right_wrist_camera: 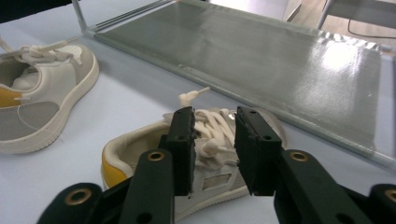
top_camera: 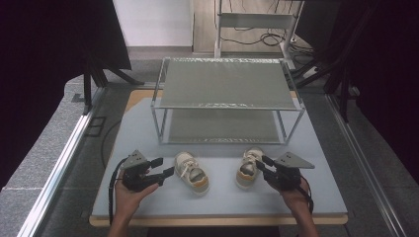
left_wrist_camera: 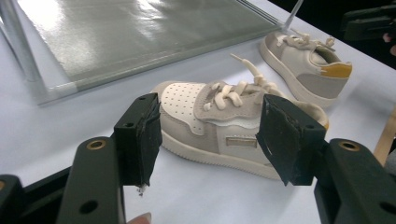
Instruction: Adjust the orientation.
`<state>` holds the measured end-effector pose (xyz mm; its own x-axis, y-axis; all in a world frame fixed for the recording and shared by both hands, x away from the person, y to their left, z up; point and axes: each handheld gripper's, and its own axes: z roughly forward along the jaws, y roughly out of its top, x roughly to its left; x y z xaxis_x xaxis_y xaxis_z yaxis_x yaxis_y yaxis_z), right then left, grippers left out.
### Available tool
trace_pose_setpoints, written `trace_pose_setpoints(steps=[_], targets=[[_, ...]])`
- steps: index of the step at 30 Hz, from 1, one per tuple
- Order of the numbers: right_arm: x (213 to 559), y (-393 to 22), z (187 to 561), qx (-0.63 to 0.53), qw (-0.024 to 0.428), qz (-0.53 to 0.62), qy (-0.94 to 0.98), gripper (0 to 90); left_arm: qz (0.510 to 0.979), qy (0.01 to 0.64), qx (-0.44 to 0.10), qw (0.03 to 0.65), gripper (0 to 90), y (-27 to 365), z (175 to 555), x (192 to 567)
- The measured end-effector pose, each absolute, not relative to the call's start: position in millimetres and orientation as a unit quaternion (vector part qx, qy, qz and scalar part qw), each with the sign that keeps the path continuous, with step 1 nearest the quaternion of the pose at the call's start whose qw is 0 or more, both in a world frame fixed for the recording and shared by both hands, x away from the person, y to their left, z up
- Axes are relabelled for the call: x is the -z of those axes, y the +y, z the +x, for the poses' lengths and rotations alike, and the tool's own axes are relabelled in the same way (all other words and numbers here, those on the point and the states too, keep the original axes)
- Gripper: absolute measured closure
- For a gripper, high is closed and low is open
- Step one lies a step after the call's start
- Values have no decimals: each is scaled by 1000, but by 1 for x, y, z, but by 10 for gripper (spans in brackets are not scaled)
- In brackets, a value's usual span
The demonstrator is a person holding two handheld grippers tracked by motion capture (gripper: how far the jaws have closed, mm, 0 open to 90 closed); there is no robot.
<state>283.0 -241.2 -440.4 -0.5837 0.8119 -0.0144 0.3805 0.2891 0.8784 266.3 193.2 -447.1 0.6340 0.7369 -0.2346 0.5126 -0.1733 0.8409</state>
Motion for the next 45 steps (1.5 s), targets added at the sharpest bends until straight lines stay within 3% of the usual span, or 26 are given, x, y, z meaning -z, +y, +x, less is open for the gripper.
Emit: trace_pose_setpoints(steps=[21, 45], targets=[[444, -210, 275, -469, 198, 337, 792, 866, 761, 408, -111, 493, 387, 190, 265, 446], [456, -132, 266, -456, 145, 244, 844, 894, 759, 401, -107, 501, 386, 189, 264, 445]])
